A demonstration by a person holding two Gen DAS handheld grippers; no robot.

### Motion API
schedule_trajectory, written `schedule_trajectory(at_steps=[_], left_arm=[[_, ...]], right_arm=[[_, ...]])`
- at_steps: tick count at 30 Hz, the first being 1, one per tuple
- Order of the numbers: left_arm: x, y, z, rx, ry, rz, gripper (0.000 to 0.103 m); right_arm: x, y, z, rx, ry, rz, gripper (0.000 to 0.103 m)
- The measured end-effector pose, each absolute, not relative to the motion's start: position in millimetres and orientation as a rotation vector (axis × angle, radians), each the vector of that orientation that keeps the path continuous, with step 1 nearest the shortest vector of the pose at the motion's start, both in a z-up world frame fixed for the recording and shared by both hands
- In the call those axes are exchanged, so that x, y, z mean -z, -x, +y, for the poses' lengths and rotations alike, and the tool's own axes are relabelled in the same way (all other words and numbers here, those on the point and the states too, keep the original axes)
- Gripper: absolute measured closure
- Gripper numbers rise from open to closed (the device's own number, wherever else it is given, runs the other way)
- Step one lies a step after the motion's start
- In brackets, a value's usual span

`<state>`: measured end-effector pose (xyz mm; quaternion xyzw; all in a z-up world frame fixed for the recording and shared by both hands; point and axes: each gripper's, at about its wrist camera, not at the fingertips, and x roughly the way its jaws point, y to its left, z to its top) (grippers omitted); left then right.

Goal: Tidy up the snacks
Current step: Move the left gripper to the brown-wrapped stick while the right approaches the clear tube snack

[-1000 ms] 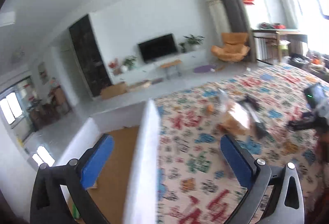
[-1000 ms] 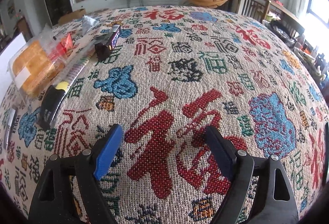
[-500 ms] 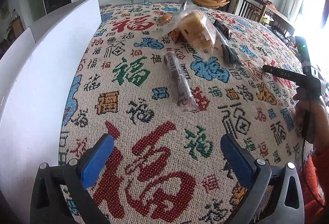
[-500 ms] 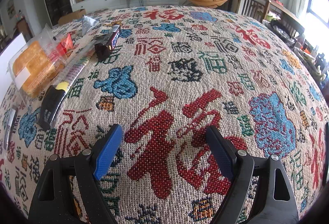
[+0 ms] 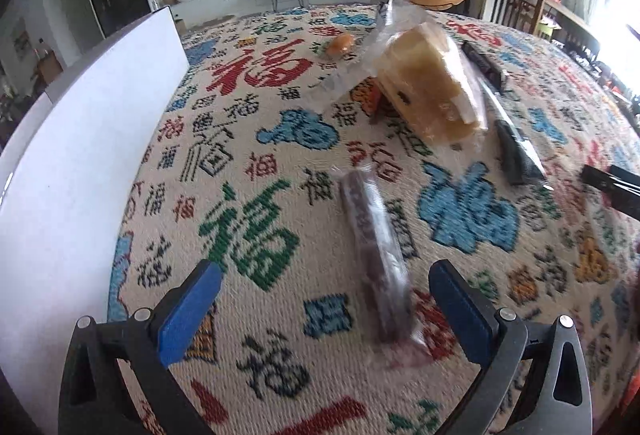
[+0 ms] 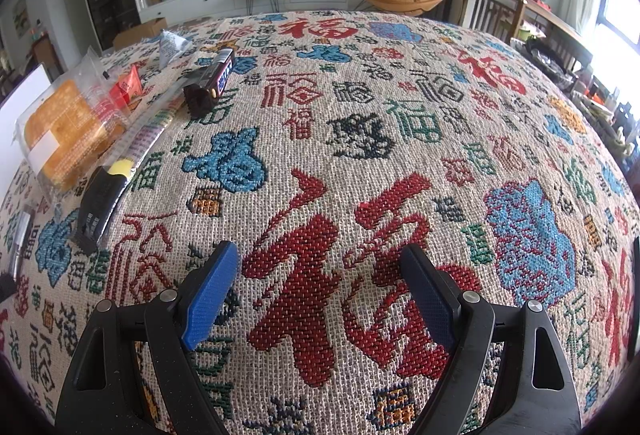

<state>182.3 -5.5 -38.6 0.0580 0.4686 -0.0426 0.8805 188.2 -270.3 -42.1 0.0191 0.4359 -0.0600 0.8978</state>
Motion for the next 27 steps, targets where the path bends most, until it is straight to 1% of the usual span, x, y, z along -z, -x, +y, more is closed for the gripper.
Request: schedule_trajectory(at_steps=[3,27], left_arm=[[44.9,-193.4,13.1,0.096,-0.021,0.965,0.000],[45.4,-198.0,21.5,0.108,-0.034,0.953,0.000]], right_arm=[[41.8,-188.0,-270.1,0.124,-0.039,0.903,0.017],[39.1,-191.7,-269.6,0.104,-0.068,0.921,0.016]])
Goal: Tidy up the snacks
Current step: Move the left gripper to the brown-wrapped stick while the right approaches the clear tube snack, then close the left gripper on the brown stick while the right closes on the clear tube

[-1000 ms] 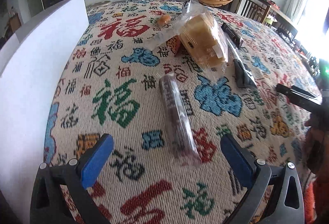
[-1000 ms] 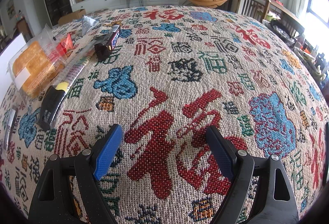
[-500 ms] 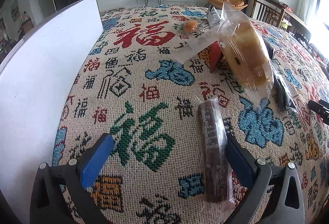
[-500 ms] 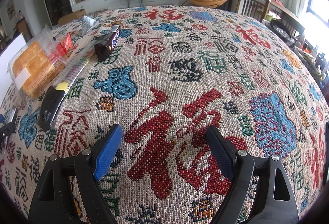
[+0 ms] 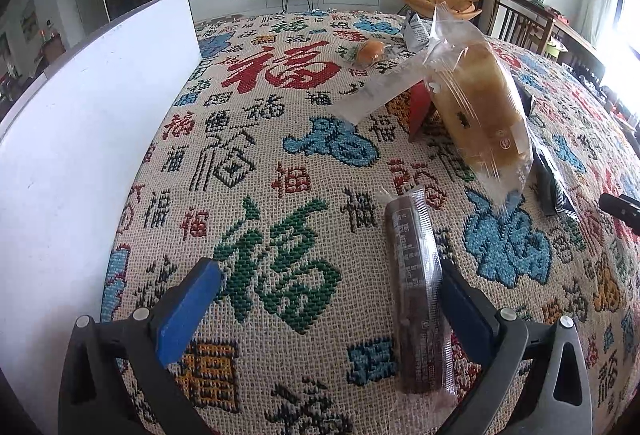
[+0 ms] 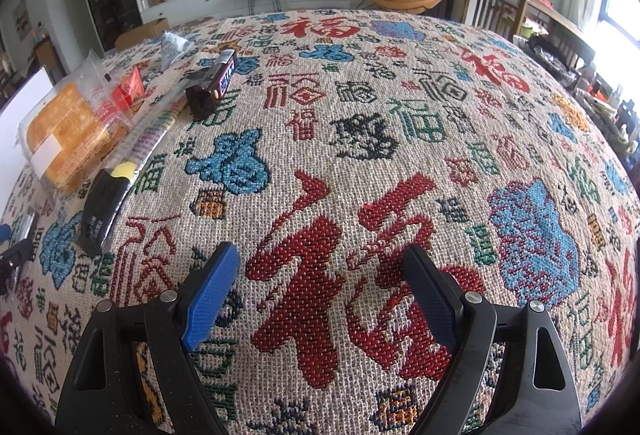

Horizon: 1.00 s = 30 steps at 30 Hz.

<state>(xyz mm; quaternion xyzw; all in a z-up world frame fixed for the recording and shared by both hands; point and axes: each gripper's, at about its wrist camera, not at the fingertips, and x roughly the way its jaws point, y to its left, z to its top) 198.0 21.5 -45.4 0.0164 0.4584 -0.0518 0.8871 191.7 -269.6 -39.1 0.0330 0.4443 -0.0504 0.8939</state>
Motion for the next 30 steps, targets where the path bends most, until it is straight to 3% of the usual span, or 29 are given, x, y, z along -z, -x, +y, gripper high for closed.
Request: schedule_trajectory(at_steps=[5,12,14,16,18,19,20,30], left_arm=[[45.6,-198.1,21.6,0.108,-0.034,0.953,0.000],[45.4,-197.5,21.6,0.108,-0.033,0.953,0.000],[45.9,-198.8,22.0,0.108,-0.032,0.953,0.000],[45.2,-198.4,22.1,0.108,-0.032,0.953,0.000],[45.5,-198.2,22.0,0.108,-0.032,0.953,0.000],[45.5,-198.2,22.0,0.108,-0.032,0.953,0.000],[45.3,-198.1,22.0,0.108,-0.032,0.953,0.000],[45.5,-198.2,21.9,0.108,-0.032,0.953,0.000]], right_arm=[[8.8,-198.4,-229.3,-0.144,-0.295,0.892,0.016],[35.7,-241.9,-127.5,-0.205,-0.003,1.078,0.016],[38.1,-241.2,-116.4,-0.181,0.054,1.050,0.017],[39.9,-237.9,-111.4,-0.175,0.087,1.045,0.021],[39.3,-231.9,-111.6,-0.156,0.104,1.024,0.036],[37.2,-227.3,-113.6,-0.162,0.096,1.008,0.050],[36.1,-224.6,-115.4,-0.161,0.092,1.006,0.055],[33.7,-162.3,-165.0,-0.171,0.124,0.981,0.060]])
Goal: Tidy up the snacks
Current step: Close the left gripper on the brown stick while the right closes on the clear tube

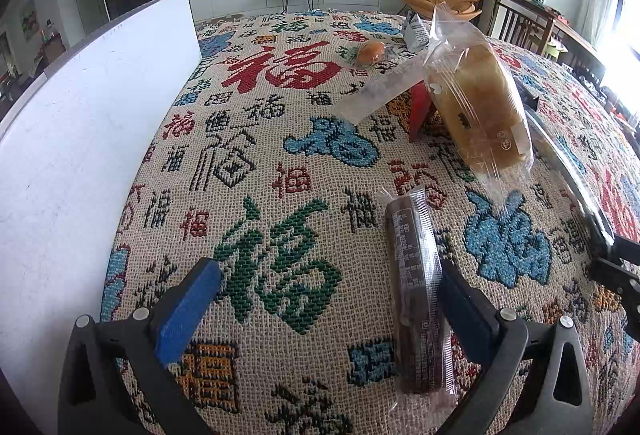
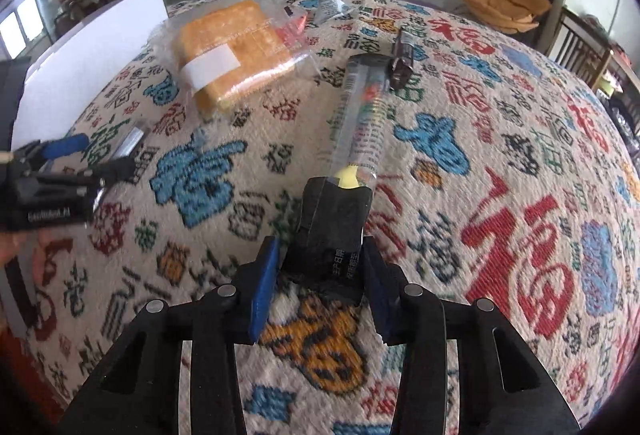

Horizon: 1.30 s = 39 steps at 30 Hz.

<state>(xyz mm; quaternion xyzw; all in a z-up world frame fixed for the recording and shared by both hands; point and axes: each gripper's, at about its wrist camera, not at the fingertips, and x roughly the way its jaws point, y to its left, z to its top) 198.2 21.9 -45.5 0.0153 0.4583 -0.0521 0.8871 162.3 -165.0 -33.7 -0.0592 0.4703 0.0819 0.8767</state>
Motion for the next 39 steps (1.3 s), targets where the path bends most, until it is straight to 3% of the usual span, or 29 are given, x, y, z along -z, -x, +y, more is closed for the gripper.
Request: schedule_trajectory(at_steps=[4,6,8,17,39], left_arm=[[45.4,-198.2,21.8,0.108,-0.032,0.953,0.000],[45.5,-198.2,21.7,0.108,-0.032,0.953,0.000],[45.4,-198.3,21.7,0.108,-0.032,0.953,0.000],[45.4,-198.2,21.6,0.108,-0.032,0.952,0.000],[44.4,-200.6,27.7,0.238,-0.092,0.984,0.000]], right_arm=[[35.8,-133.4,-192.3,-0.076,0.200,0.920,0.058],[36.3,-130.9,-205.8,-0.074,0.180,0.908,0.052],[37.4,-135.4,-211.7,-0.074,0.163,0.903,0.034],[43.0,-156.2,-226.0,-0.053,0.057,0.908,0.018],[44.8,-155.0,-226.0,-0.051,0.040,0.910,0.016]])
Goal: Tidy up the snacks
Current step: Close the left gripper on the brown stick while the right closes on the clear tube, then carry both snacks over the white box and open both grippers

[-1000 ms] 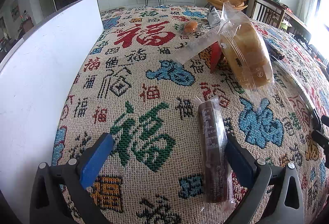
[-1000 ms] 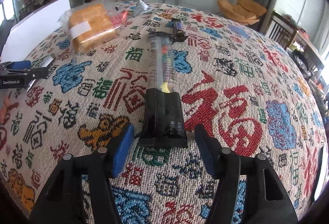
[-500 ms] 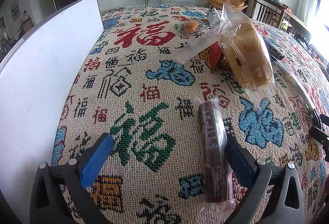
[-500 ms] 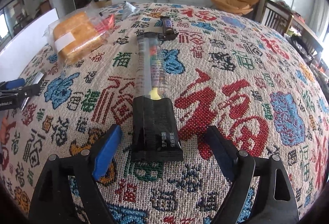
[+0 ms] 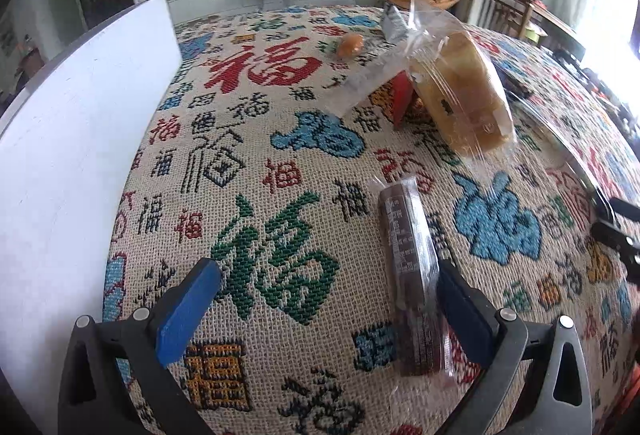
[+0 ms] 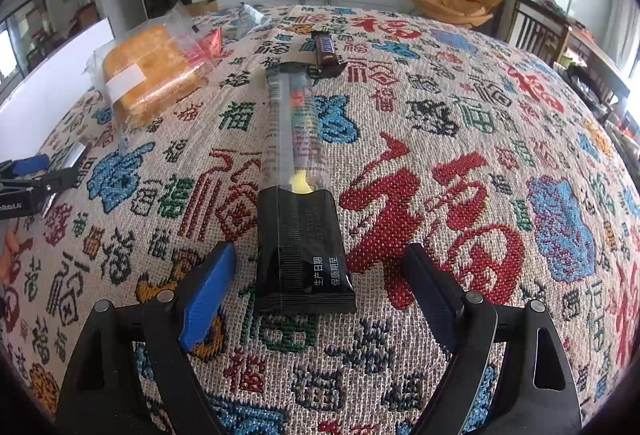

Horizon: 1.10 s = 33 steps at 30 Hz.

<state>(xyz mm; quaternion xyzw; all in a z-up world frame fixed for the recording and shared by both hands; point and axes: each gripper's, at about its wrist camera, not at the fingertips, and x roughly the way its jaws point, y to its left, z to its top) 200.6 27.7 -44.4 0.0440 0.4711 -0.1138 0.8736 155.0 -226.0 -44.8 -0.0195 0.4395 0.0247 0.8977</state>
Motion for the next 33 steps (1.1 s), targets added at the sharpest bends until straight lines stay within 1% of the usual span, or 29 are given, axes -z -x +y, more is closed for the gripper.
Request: schedule_trajectory(at_steps=[5,10,13,14,15,16,17,18,19,20,22,24,26,28,29,31,32,33], left_arm=[[41.1,-193.7,32.9,0.288,-0.138,1.068,0.000],[38.3,-189.2,9.2,0.317,-0.149,1.128,0.001],[37.6,-188.9,-14.1,0.329,-0.206,1.112,0.010],[35.6,-186.8,-19.5,0.346,-0.205,1.091,0.020],[33.6,-186.4,-20.2,0.357,-0.193,1.078,0.026],[31.7,-184.7,-20.6,0.352,-0.188,1.064,0.039],[28.7,-182.7,-18.1,0.346,-0.176,1.048,0.063],[26.9,-181.6,-14.8,0.334,-0.164,1.040,0.075],[25.3,-180.2,-9.1,0.322,-0.140,1.039,0.084],[24.1,-177.8,-0.9,0.339,-0.084,1.041,0.084],[22.2,-169.8,14.4,0.349,-0.002,1.031,0.084],[18.6,-156.7,22.1,0.342,0.030,0.998,0.085],[14.8,-144.5,26.5,0.351,0.071,0.974,0.085],[10.3,-134.6,29.8,0.361,0.109,0.955,0.085],[7.3,-128.2,31.9,0.370,0.126,0.946,0.085],[0.0,-116.4,31.9,0.382,0.138,0.932,0.085],[-4.2,-110.5,33.2,0.388,0.138,0.924,0.085],[-8.9,-106.7,35.5,0.393,0.137,0.918,0.085]], right_arm=[[45.0,-155.8,-225.2,-0.052,0.040,0.910,0.015],[45.1,-156.5,-226.4,-0.055,0.035,0.911,0.015],[45.0,-156.3,-226.5,-0.056,0.036,0.911,0.014],[45.3,-157.1,-226.8,-0.057,0.034,0.911,0.014],[45.3,-157.0,-226.7,-0.059,0.030,0.911,0.014],[45.2,-156.7,-227.8,-0.063,0.024,0.911,0.014],[45.1,-156.7,-228.8,-0.068,0.018,0.912,0.014],[45.5,-157.7,-229.0,-0.081,0.014,0.916,0.011],[45.5,-158.6,-229.1,-0.095,0.018,0.921,0.008],[45.4,-159.8,-228.6,-0.106,0.030,0.931,0.008],[42.0,-168.0,-227.0,-0.142,0.063,1.012,0.009],[34.0,-183.0,-230.1,-0.160,0.006,1.102,0.010],[18.1,-199.7,-233.4,-0.180,-0.085,1.099,0.010],[8.9,-222.1,-227.8,-0.174,-0.079,1.102,0.011],[9.4,-236.0,-223.2,-0.172,-0.065,1.121,0.013],[15.4,-260.0,-216.5,-0.160,-0.056,1.156,0.013],[19.7,-268.5,-215.2,-0.149,-0.052,1.174,0.015],[25.1,-275.4,-213.9,-0.130,-0.041,1.198,0.024]])
